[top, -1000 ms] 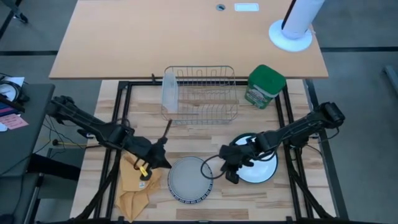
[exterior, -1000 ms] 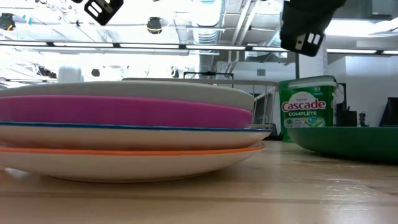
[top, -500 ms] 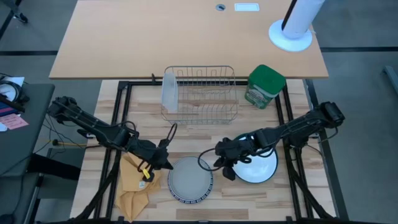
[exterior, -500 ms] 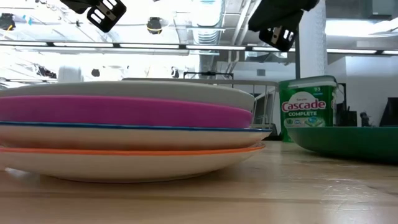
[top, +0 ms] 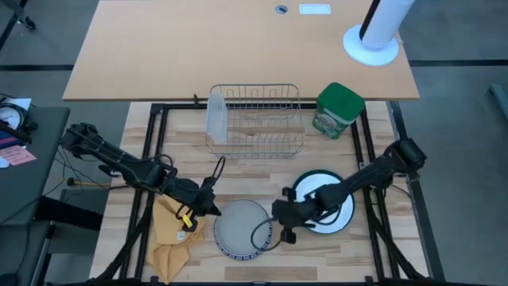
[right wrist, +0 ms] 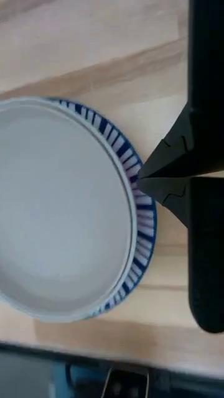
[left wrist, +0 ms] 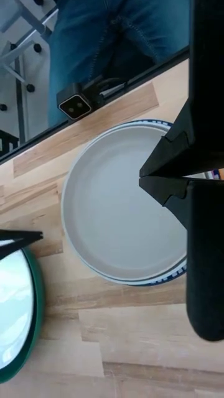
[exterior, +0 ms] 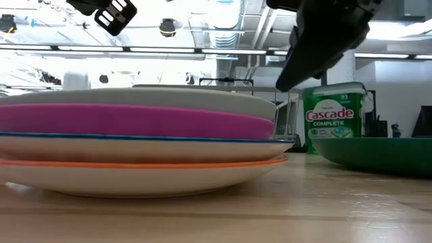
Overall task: Sort dishes
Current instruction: Put the gray plate into the dish rack
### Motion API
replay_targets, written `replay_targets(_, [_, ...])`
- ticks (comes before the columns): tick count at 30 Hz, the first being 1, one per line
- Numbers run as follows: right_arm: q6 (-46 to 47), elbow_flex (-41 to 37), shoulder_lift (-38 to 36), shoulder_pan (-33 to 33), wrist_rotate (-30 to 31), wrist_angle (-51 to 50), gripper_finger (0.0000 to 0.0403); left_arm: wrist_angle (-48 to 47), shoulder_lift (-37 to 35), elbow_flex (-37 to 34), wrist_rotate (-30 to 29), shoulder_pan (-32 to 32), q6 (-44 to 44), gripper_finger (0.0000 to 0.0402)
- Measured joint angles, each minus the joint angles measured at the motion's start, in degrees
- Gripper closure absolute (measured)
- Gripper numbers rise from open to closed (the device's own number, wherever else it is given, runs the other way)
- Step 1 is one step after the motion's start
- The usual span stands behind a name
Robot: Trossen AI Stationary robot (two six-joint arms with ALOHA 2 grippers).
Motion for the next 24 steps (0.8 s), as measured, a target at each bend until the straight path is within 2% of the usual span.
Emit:
replay_targets(3, [0.0, 0.02, 0.55, 1.07, 2.06, 0.24, 0.0403, -0.01, 0.0, 0.0, -0.24, 0.0, 0.09, 0.0402])
replay_targets(12, [-1.98, 0.04, 2.13, 1.66, 2.58, 4.19, 0.0403, 0.08, 0.0, 0.0, -5.39, 0.07, 0.12, 0.0402])
replay_targets(24, [-4.0, 0.04, 5.57, 2.16, 2.05, 5.69, 0.0403, 0.07, 0.0, 0.0, -5.81, 0.26, 1.67, 0.0402])
